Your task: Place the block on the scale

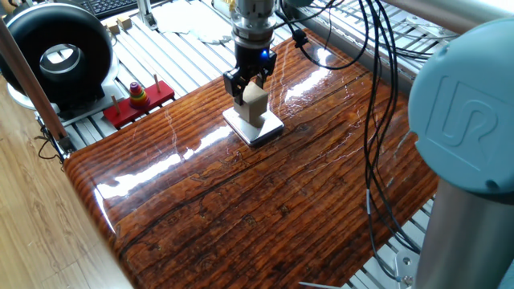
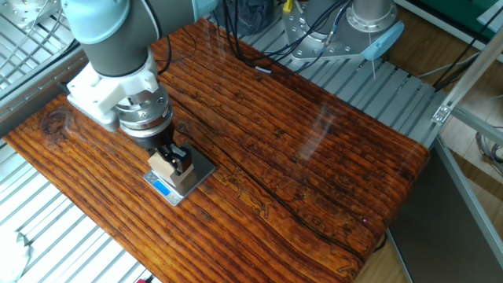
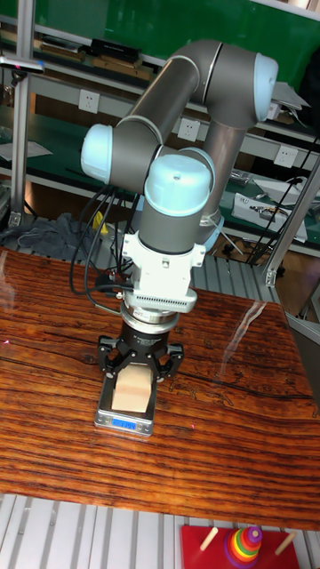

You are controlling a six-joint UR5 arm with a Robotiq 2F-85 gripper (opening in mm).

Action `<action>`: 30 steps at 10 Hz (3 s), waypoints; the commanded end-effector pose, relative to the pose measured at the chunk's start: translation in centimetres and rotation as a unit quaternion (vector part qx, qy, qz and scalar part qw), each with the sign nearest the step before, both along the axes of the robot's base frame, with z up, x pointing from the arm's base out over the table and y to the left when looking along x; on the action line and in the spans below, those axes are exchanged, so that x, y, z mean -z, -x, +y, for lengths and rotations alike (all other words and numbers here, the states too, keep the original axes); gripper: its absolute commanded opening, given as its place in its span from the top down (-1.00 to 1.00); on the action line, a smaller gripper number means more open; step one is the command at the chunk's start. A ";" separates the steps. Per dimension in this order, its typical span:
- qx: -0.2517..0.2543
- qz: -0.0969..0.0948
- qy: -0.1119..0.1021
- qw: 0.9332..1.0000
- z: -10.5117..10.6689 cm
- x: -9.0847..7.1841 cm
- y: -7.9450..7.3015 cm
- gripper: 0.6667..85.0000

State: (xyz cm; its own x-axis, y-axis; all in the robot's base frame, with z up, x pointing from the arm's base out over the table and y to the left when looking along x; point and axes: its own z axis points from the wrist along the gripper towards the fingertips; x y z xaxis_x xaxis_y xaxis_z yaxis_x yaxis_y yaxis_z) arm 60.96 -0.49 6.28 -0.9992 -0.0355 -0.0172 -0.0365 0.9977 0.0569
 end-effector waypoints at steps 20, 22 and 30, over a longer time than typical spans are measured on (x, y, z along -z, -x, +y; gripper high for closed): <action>-0.033 -0.015 -0.027 0.999 1.2 0.6 -0.3 -0.86; -0.035 -0.016 -0.032 0.999 1.4 0.6 -0.4 -1.00; -0.054 -0.027 -0.035 0.998 0.9 -0.2 -1.7 -1.00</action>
State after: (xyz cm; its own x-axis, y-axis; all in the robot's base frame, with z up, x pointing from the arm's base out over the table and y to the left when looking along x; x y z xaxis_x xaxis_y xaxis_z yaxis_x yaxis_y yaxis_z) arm 61.85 0.76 5.74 -0.9898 -0.1269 -0.0643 -0.1336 0.9844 0.1147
